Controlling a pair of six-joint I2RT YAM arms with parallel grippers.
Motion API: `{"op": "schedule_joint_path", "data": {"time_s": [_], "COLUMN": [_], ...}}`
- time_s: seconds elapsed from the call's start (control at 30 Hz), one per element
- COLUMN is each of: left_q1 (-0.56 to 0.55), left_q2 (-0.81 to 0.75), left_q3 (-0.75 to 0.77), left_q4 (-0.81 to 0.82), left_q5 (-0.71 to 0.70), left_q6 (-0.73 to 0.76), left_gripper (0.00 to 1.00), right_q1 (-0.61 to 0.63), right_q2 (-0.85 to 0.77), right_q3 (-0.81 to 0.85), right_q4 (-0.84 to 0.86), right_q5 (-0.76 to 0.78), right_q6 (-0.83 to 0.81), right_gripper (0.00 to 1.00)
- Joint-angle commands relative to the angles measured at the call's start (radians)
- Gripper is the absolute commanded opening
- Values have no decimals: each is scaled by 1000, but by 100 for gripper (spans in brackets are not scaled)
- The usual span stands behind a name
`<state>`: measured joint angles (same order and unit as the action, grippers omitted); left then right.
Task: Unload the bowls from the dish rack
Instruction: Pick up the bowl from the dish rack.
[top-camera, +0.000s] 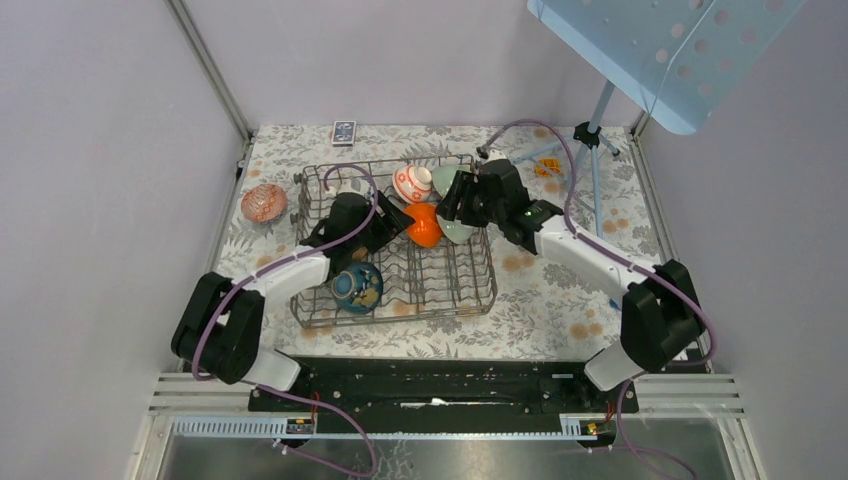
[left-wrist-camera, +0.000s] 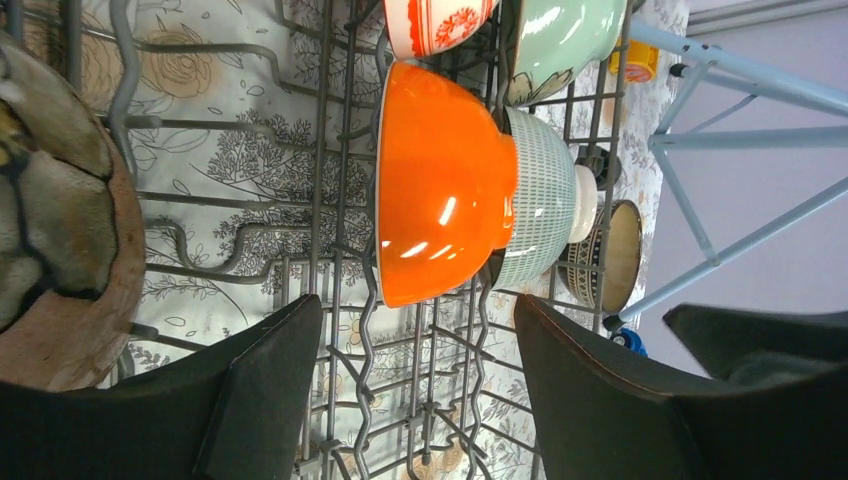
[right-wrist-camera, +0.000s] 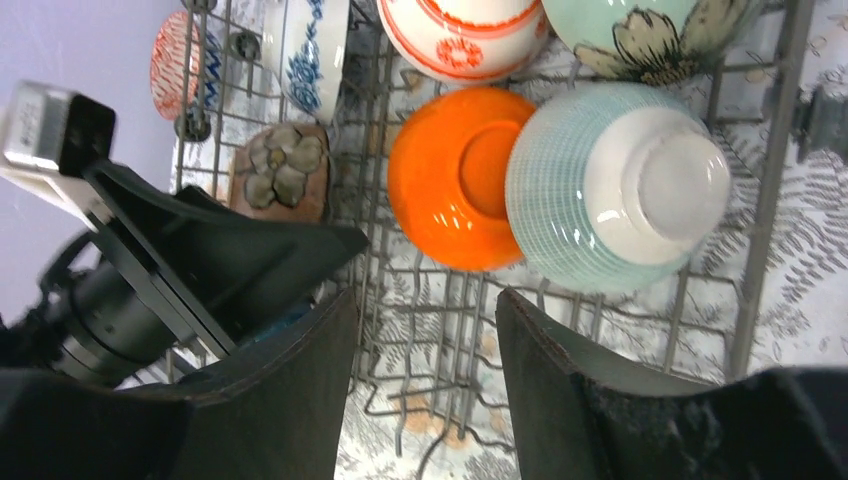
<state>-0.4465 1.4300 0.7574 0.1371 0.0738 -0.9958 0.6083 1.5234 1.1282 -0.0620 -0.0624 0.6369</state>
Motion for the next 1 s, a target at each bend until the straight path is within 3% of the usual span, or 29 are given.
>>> {"op": "schedule_joint_path", "data": {"time_s": [0.0,0.37,0.97], "left_q1": [6,38,43], "left_q2": [31,96,155], "left_q3": [54,56,58], "left_q4": [52,115,204], "left_q5": [53,116,179], "left_q6": [-1,-7,-27], "left_gripper": [74,65,45], "right_q1": [0,0,-2], "right_q2": [78,272,357], "right_q3": [114,303,315], "right_q4": [1,-107,-97], "right_q5": [37,42,-7], "right_q6": [32,24,25], "right_gripper": [59,47,45]}}
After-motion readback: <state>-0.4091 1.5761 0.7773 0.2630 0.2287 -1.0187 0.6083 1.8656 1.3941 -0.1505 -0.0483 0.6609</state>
